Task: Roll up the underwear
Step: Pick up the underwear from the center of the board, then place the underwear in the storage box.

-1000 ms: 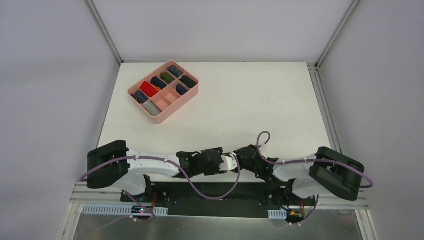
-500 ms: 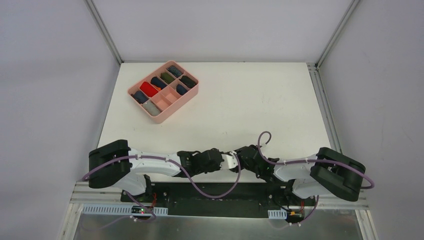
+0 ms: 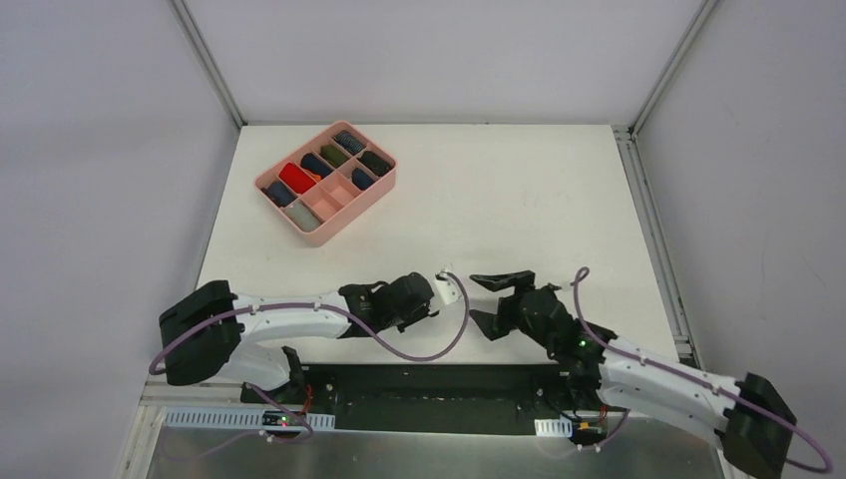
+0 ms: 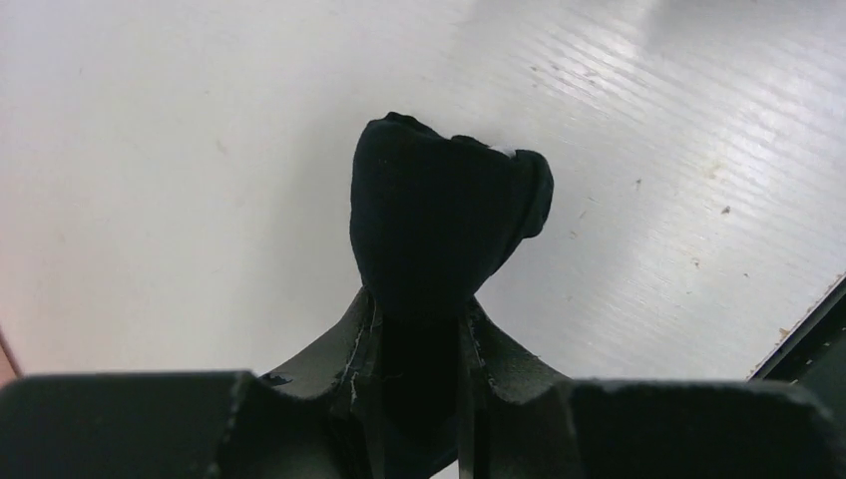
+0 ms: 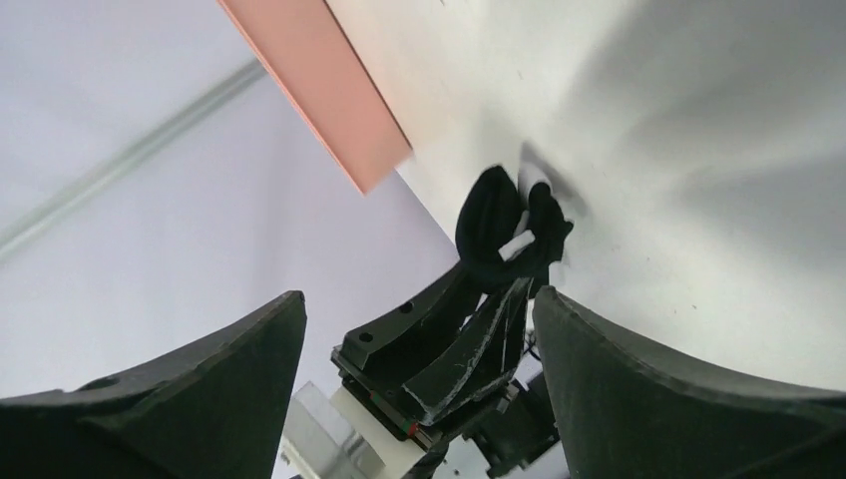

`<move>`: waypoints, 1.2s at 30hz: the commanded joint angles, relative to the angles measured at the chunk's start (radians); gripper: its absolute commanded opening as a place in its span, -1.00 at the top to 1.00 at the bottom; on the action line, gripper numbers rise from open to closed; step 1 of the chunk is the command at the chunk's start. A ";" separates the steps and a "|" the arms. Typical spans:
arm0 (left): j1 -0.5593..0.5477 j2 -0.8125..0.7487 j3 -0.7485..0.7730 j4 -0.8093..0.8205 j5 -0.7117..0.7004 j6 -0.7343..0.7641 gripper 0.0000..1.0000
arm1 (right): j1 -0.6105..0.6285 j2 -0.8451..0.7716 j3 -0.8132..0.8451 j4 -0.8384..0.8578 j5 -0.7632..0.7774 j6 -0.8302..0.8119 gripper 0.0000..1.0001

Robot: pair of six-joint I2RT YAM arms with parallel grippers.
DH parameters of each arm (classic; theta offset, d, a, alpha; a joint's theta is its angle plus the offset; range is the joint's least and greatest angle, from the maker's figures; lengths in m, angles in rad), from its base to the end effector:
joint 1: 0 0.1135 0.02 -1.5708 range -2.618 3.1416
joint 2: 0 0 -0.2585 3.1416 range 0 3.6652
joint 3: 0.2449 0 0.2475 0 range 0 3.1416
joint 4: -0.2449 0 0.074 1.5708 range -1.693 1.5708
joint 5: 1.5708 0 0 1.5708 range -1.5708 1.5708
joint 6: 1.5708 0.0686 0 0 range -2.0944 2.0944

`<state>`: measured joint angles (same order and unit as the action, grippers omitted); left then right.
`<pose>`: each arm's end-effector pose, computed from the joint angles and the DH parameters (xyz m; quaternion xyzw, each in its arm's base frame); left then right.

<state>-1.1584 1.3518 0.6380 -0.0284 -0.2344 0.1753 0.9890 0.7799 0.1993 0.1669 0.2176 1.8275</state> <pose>0.1302 -0.2578 0.1589 0.5253 0.7435 -0.0943 0.4030 0.1217 0.1581 0.1571 0.3931 0.7361 0.5217 0.1777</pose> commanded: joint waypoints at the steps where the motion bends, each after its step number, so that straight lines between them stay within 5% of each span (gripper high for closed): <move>1: 0.062 -0.076 0.094 -0.126 0.034 -0.126 1.00 | -0.046 -0.232 0.041 -0.483 0.150 -0.017 -0.73; 7: 0.242 -0.078 0.272 -0.334 0.024 -0.310 1.00 | -0.071 -0.417 0.071 -0.693 0.223 -0.098 -0.74; 15: 0.546 0.070 0.644 -0.731 -0.119 -0.729 1.00 | -0.072 -0.255 0.170 -0.647 0.195 -0.226 -0.77; 28: 0.919 0.276 0.914 -0.925 -0.249 -1.393 1.00 | -0.105 -0.124 0.195 -0.489 0.069 -0.333 -0.78; 36: 0.970 0.515 1.109 -1.012 -0.269 -1.508 1.00 | -0.126 -0.128 0.179 -0.479 0.024 -0.342 -0.77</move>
<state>-0.1928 1.7859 1.6478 -0.9577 -0.4675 -1.2282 0.8745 0.6559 0.3721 -0.3363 0.2707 1.5059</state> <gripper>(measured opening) 0.230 0.887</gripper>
